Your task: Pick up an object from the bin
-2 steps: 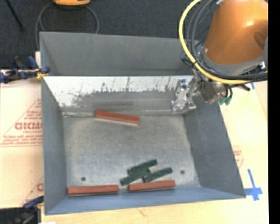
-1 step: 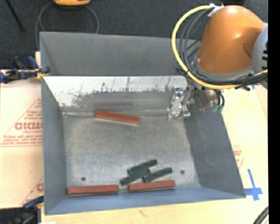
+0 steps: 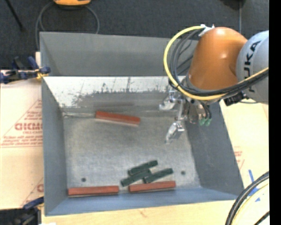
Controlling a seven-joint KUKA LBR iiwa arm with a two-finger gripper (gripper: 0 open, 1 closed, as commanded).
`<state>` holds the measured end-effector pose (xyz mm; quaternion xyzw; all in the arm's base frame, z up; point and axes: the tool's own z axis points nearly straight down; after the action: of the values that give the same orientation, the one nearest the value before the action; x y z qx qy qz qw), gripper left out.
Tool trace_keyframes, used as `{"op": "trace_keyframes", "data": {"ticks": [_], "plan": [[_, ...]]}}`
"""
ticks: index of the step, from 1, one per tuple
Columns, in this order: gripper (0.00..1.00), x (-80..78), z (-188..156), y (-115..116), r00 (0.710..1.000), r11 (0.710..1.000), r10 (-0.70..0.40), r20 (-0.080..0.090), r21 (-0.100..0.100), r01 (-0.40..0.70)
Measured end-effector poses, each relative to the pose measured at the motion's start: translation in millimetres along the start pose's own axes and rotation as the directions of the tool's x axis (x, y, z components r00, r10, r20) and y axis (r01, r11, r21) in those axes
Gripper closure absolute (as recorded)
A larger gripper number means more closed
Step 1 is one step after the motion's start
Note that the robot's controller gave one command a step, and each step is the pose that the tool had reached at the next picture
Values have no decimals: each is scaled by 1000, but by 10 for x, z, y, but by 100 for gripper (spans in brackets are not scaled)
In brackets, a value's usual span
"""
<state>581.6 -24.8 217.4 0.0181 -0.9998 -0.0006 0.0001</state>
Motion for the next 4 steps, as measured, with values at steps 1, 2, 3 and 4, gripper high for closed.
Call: {"op": "trace_keyframes", "data": {"ticks": [1, 2, 3, 4], "plan": [[0, -11, -21, -1, 1000, 1000, -1, 5, 1, 1], [0, 164, 421, 229, 999, 1000, 30, 11, 1, -30], [0, 247, 1026, 286, 1000, 1000, 3, 8, 2, -3], [100, 322, 1199, 313, 999, 999, -40, 7, 0, 40]]}}
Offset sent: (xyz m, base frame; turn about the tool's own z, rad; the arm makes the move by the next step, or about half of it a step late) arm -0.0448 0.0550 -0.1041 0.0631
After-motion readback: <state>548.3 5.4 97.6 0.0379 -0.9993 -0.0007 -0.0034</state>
